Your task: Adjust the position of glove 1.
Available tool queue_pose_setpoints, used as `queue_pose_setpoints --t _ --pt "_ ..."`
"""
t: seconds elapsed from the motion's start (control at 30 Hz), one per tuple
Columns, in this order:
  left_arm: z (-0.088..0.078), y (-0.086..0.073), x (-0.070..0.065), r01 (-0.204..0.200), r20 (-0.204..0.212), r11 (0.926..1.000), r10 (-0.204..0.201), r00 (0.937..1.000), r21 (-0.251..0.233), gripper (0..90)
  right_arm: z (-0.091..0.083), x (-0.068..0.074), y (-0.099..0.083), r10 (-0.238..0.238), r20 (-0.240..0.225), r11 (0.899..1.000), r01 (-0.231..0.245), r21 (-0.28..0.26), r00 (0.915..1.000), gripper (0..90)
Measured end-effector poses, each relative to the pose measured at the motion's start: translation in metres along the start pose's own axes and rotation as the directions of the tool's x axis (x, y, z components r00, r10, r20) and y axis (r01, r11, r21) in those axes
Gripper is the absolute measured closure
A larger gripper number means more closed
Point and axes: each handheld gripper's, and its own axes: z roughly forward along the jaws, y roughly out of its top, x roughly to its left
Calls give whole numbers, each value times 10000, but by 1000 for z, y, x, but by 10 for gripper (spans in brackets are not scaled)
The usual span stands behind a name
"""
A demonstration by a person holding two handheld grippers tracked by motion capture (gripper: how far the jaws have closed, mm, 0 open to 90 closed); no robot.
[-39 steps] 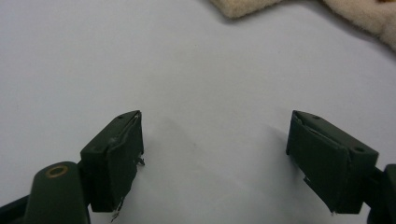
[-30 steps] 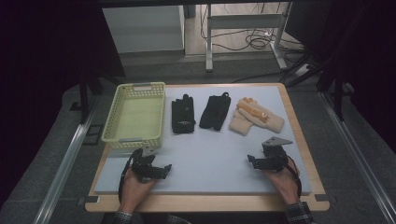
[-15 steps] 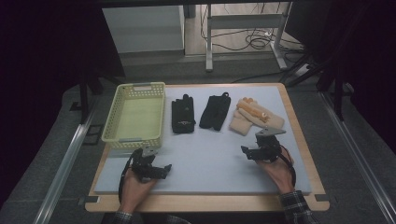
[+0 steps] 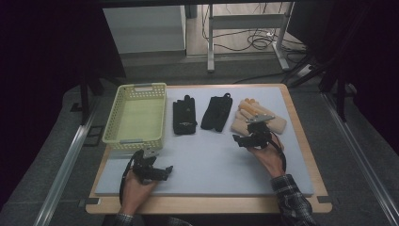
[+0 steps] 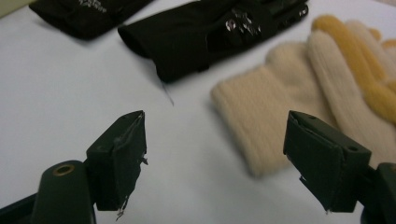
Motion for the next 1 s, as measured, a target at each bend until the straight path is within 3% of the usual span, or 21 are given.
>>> queue_pose_setpoints --t 0.2,0.37,0.5,0.73,1.0 --pt "0 0 0 10 2 10000 -10 10000 -6 21 22 -5 21 84 -145 9999 -86 -101 9999 220" --pt "0 0 0 15 8 10000 -15 10000 -6 21 41 -7 37 -144 -28 9999 143 -14 9999 225" --pt "0 0 0 20 11 10000 -20 10000 -24 21 60 -4 51 -325 32 9994 325 111 9995 225" --pt "0 0 0 17 12 10000 -17 10000 -22 21 85 3 69 -249 27 9994 249 225 9997 221" --pt "0 0 0 9 15 10000 -9 10000 -16 21 120 4 81 -225 574 9974 184 701 9981 221"
